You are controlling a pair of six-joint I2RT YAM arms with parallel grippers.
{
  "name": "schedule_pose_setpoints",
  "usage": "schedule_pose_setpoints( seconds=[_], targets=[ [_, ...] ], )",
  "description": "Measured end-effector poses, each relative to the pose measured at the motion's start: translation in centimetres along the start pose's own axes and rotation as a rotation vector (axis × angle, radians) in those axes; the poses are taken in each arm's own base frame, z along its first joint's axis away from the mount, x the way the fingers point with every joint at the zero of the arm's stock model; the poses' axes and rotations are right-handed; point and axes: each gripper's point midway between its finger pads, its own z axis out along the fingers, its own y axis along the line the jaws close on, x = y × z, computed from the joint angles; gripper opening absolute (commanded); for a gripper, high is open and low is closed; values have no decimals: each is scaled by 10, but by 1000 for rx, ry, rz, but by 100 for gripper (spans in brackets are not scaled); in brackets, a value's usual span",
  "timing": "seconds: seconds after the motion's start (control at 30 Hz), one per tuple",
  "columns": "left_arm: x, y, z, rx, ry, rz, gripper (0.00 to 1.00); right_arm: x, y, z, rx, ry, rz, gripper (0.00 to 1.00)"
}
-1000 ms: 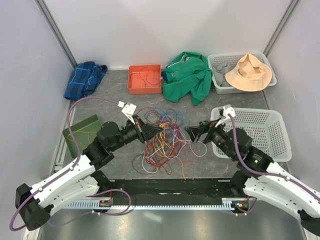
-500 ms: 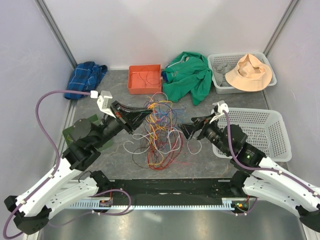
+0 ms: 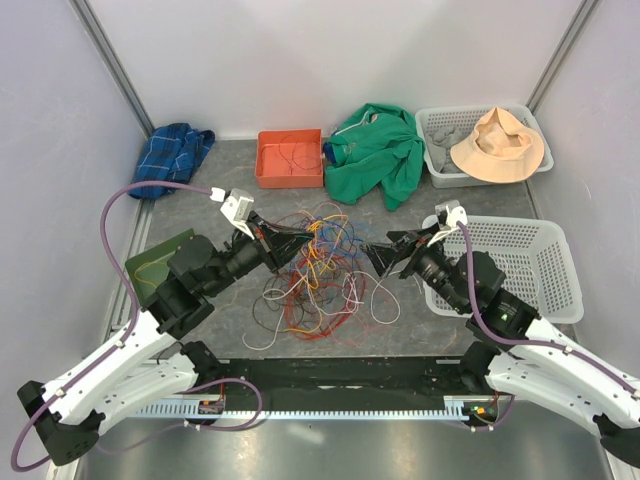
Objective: Untangle the cables
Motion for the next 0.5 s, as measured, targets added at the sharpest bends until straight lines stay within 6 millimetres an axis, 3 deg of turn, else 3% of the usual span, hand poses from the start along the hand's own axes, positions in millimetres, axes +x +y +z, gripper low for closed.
schedule_pose_setpoints(
  seconds=[0.3, 0.5],
  targets=[
    [2, 2, 0, -7, 9, -1, 2, -7, 1, 4, 9, -10, -34, 95],
    [12, 17, 10, -78, 46, -9, 2, -13, -5, 5, 41, -28, -77, 98]
  ],
)
